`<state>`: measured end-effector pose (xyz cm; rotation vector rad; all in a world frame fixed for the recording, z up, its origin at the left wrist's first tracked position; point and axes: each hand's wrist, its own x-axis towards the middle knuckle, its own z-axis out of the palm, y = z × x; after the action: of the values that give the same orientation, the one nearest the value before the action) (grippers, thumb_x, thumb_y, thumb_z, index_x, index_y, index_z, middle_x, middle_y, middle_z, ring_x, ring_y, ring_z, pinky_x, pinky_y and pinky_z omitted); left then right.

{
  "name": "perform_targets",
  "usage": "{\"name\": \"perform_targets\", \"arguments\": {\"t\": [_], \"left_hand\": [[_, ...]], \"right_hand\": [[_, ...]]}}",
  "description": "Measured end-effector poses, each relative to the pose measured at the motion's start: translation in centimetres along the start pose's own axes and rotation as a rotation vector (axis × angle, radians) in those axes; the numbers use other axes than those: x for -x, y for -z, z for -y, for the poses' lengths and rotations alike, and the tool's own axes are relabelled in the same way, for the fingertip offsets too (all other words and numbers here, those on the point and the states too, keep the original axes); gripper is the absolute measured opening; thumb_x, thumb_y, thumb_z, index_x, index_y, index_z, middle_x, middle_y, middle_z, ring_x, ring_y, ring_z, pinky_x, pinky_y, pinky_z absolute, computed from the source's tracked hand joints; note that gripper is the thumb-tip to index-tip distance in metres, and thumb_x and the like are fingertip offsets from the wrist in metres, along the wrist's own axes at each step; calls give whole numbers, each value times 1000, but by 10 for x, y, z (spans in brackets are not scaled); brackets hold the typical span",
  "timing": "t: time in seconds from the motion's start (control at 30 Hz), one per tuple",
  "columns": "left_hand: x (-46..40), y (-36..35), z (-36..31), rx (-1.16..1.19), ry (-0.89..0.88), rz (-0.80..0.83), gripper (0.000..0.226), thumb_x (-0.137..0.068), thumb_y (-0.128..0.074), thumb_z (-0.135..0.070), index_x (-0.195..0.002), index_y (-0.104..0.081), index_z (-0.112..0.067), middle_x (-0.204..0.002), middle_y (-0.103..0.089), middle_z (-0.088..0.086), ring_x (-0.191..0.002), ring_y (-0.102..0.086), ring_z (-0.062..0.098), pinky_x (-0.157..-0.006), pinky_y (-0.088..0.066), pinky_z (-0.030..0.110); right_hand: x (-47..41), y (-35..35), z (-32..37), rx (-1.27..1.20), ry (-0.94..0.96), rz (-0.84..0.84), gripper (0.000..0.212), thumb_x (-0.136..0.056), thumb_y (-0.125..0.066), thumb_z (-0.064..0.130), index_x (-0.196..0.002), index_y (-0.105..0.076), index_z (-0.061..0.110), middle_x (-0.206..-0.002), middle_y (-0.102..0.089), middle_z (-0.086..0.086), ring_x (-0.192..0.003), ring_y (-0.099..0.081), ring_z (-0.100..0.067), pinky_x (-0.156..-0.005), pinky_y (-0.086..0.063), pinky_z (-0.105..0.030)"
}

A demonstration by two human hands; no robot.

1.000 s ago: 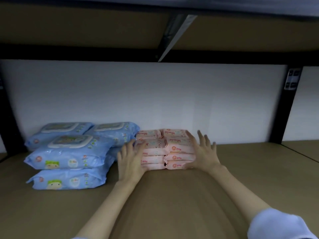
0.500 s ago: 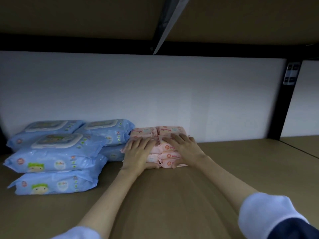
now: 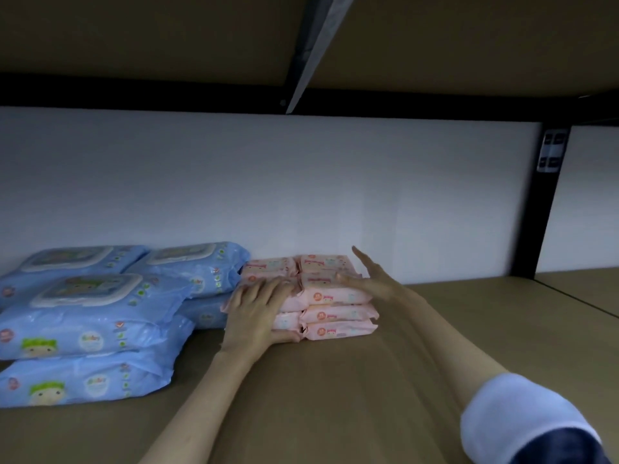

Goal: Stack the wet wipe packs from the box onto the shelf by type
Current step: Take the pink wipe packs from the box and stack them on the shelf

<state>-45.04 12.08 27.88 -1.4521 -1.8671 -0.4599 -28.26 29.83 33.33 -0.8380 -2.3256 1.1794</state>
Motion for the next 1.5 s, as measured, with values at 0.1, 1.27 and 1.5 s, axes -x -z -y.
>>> {"name": "perform_targets", "arguments": {"t": [0.1,1.27,1.5], "left_hand": [[0,-1,1,4,12,15,85,-43,-56,-81,-112,-53,-32,-112,-62,-12,-100,-57,13,-89,-32,29],[-22,-17,-75,-224,89,83,63,-80,-28,-56,-127,-56,-25,-114,-64,15,-105,-59,33,-96,-43,47],[-20,-11,-63,-201,43,-2,61,-81,-29,-56,-122,-59,-24,-116,-64,11,-105,-62,31,-89,-50,45]], "right_hand": [[-9,-9,3,-114,-68,96,115,-53,-77,65,-147,-16,37,-154,-24,-4,-138,-31,-24,-114,-27,-43],[23,-66,-27,-741,-20,-283,81,-78,-33,80,-144,-32,31,-144,-44,-2,-131,-43,-23,-110,-34,-49],[38,-53,-31,-261,158,-365,43,-90,-56,41,-132,-47,37,-122,-57,1,-119,-52,-20,-105,-38,-29]]}}
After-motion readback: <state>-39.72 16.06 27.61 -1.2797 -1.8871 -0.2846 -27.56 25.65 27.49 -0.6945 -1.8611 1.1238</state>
